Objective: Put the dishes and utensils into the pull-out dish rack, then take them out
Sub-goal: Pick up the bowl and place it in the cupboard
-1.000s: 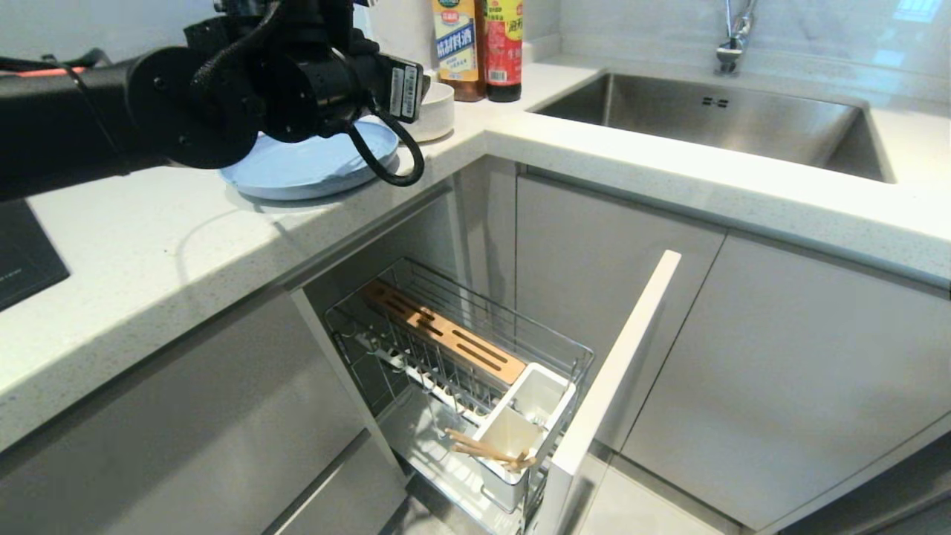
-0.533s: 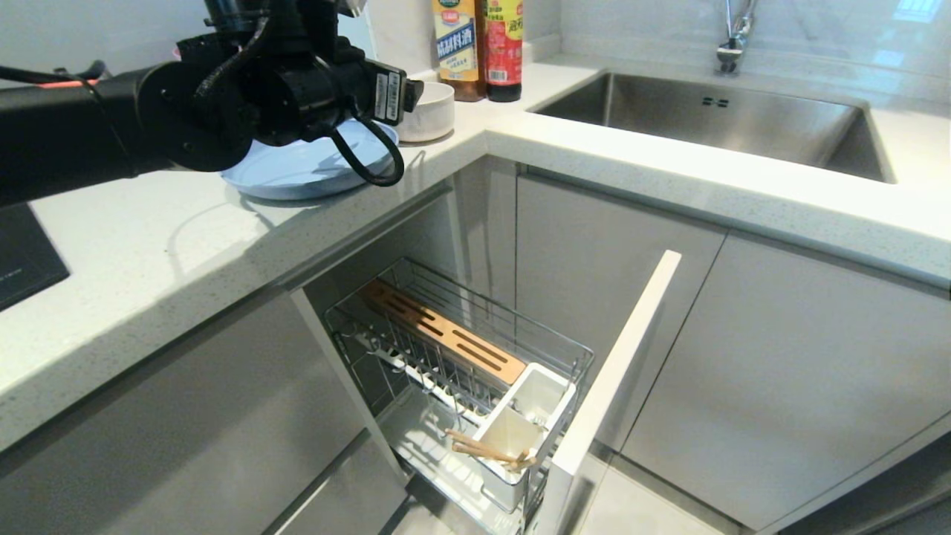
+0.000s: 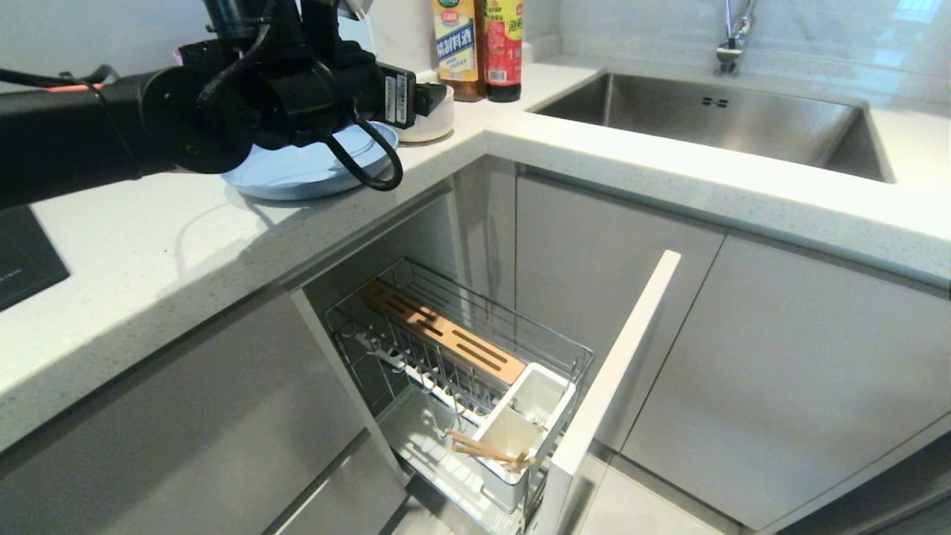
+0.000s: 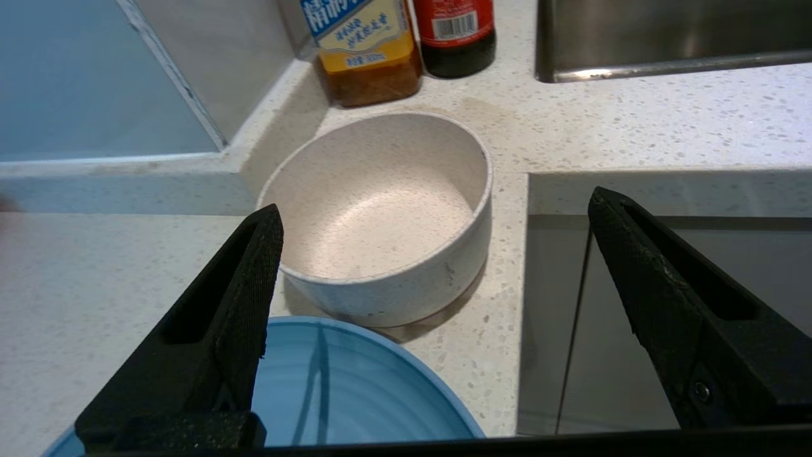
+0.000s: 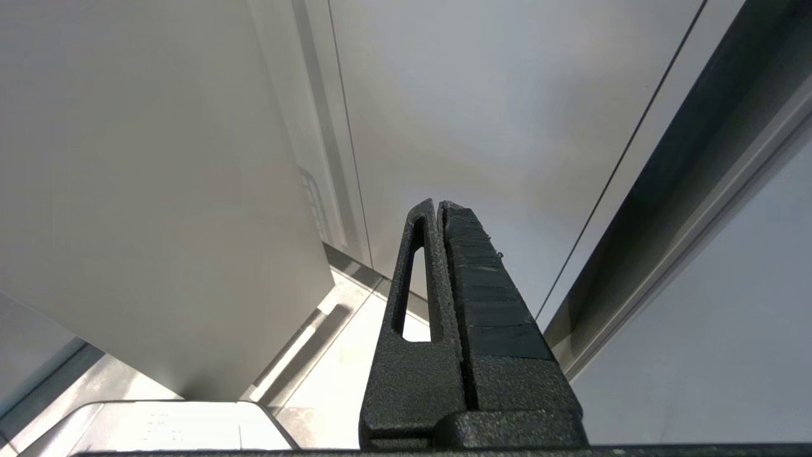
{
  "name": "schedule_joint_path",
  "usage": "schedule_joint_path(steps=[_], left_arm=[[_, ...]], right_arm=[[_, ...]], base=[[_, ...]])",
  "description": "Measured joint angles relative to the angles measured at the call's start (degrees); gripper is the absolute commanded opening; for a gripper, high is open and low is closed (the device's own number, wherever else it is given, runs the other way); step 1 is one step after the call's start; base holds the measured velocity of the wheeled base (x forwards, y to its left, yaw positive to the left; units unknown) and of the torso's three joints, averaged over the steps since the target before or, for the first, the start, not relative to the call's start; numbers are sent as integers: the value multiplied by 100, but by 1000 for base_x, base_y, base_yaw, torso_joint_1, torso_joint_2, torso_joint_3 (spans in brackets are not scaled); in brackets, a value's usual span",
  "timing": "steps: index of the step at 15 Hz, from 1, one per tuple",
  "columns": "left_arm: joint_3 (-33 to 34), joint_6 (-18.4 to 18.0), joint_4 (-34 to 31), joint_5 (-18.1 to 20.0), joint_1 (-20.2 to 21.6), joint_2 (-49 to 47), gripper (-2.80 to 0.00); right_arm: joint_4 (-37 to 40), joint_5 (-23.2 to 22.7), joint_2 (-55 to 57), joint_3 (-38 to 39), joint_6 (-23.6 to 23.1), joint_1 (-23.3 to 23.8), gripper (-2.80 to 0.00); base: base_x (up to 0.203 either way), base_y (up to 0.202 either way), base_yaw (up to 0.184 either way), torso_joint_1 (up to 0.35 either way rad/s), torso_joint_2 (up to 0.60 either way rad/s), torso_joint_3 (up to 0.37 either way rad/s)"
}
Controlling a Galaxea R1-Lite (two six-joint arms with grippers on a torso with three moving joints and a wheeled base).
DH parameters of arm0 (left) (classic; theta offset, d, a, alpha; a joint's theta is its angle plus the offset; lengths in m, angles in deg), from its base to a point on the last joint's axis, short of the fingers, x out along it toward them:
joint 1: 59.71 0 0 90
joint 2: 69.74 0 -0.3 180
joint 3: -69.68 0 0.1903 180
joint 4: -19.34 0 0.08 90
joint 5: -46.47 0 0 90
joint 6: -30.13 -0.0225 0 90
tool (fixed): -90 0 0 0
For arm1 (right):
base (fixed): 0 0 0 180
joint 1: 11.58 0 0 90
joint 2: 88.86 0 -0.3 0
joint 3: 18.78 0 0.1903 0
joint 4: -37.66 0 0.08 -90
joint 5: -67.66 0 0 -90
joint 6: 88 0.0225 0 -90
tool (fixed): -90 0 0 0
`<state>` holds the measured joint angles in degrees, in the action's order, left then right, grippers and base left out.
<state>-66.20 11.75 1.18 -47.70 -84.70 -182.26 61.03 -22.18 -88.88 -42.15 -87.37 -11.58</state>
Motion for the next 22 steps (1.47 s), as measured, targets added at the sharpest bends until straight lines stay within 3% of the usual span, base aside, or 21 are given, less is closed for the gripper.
schedule_joint_path(steps=[2, 10, 22], left_arm=[[0, 92, -3, 274, 91, -47, 0], [2, 315, 155, 715, 348, -285, 0], [0, 295, 162, 1206, 359, -372, 0]], right_arm=[[0, 2, 0, 0, 0, 0, -280], [0, 2, 0, 0, 0, 0, -280], [0, 0, 0, 0, -2, 0, -280]], base=[[0, 0, 0, 0, 0, 0], [0, 0, 0, 0, 0, 0], [0, 0, 0, 0, 0, 0]])
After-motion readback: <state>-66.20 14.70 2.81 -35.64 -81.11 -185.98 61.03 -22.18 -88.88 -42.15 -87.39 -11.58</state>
